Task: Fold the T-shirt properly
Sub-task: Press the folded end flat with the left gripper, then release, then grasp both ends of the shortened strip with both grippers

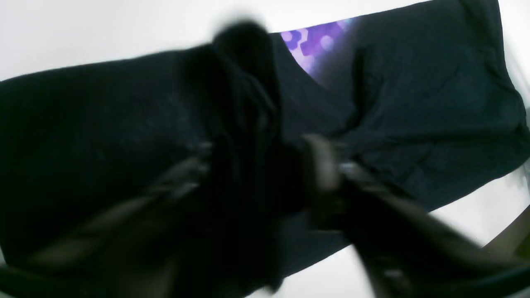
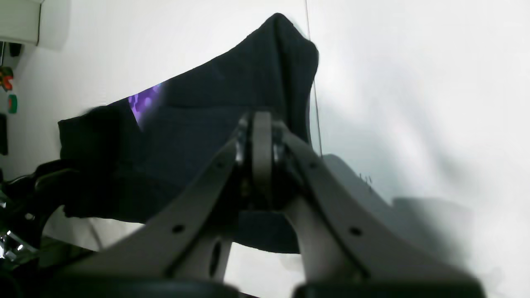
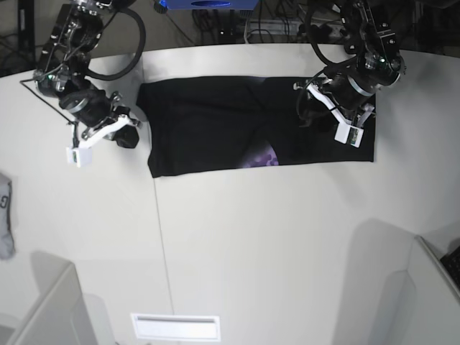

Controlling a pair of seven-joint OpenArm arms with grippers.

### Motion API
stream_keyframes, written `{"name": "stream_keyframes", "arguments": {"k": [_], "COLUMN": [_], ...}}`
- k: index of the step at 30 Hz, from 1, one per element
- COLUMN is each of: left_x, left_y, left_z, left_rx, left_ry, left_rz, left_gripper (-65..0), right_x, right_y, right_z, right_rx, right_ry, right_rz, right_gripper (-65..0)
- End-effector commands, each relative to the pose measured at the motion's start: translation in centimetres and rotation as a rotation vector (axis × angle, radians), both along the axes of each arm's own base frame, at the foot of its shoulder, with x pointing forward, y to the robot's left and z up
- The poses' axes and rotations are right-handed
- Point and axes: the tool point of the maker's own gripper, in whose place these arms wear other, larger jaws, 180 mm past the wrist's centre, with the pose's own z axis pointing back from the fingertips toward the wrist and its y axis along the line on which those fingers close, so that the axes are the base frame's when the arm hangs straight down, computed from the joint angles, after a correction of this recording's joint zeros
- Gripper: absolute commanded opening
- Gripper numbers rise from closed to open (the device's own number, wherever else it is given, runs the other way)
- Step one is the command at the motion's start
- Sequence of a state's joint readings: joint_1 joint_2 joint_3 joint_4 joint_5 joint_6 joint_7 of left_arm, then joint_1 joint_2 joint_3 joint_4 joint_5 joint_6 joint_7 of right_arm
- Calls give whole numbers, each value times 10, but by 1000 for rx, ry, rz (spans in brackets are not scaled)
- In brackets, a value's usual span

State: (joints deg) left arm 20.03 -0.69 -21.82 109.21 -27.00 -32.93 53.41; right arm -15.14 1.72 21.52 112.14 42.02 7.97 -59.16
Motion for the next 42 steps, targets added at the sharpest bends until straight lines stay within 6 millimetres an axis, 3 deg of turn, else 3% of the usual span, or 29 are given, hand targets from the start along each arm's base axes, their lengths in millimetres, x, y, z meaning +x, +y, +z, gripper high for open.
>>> {"name": "stream_keyframes", "arguments": {"k": [1, 5, 7, 9, 11, 13, 15, 19, 20, 25, 28, 33, 42], "left_x": [6, 4, 4, 4, 5, 1, -8, -28, -34, -56, -68, -80, -77], "left_y": [-8, -38, -39, -26, 7, 53, 99, 177, 191, 243, 259, 267, 267], "left_z": [9, 8, 10, 12, 14, 17, 23, 42, 43, 35, 18, -4, -5], "left_rx": [-20, -53, -53, -37, 2, 56, 110, 250, 278, 325, 303, 255, 247], "left_ry": [-39, -34, -39, -45, -52, -54, -61, -68, -58, -25, -22, -9, -15], "left_rz": [-20, -101, -105, -68, 14, 138, 260, 397, 409, 477, 511, 568, 571], "left_gripper": [-276, -248, -257, -314, -456, -650, -650, -650, -650, -650, -650, -650, -650], "right_x": [6, 7, 7, 7, 6, 7, 10, 12, 12, 12, 12, 9, 2], "right_y": [0, 0, 0, 0, 0, 0, -1, 1, 2, 5, 5, 4, 11], "right_z": [10, 11, 11, 11, 10, 11, 7, -15, -20, -40, -48, -64, -72], "right_rx": [6, 6, 6, 4, 3, 1, 6, 51, 61, 100, 111, 133, 149], "right_ry": [-45, -45, -45, -44, -41, -41, -28, 66, 86, 147, 172, 223, 260], "right_rz": [-2, -1, 0, 1, 3, 4, 5, 17, 19, 13, 12, 1, 14], "right_gripper": [-650, -650, -650, -650, -650, -650, -648, -339, -308, -317, -317, -317, -317]}}
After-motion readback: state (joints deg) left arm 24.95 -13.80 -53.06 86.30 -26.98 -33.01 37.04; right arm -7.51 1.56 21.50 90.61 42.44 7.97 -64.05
